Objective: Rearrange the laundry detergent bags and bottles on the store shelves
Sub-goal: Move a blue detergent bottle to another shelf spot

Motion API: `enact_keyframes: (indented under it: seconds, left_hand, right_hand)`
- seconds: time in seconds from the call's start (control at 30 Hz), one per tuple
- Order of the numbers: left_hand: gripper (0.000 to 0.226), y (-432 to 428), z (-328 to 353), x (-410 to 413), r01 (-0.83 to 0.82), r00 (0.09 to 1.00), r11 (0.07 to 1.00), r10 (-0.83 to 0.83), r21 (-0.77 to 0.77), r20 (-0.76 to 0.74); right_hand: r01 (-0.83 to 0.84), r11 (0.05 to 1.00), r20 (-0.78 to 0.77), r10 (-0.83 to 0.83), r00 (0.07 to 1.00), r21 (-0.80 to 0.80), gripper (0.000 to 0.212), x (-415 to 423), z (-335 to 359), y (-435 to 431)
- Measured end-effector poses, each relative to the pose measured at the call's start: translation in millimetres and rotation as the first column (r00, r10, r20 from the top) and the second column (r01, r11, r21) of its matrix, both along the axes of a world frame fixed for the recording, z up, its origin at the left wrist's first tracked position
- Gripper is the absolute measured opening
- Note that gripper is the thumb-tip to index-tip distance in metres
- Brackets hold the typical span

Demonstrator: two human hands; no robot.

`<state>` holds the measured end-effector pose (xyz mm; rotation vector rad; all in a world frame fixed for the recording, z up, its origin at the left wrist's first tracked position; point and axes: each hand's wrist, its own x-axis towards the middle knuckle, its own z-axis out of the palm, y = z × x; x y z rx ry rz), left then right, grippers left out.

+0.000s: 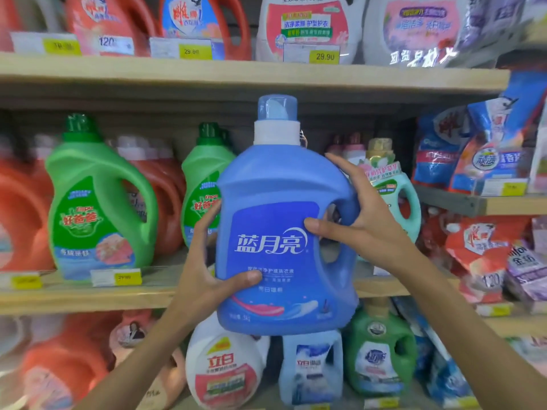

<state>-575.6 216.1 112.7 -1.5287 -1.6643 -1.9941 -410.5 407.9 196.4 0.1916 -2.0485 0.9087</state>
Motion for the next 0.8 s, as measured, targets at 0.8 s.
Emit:
enact_keyframes:
  seconds: [0.8]
  left_hand:
    - [0.093, -190.0, -135.0, 117.8, 0.074, 0.906, 0.978, 0.015, -0.193, 0.424]
  right_hand:
    - [0.076, 0.976, 0.32, -0.006, 0.947, -0.206, 0.09, 75.9, -146.2, -161.1]
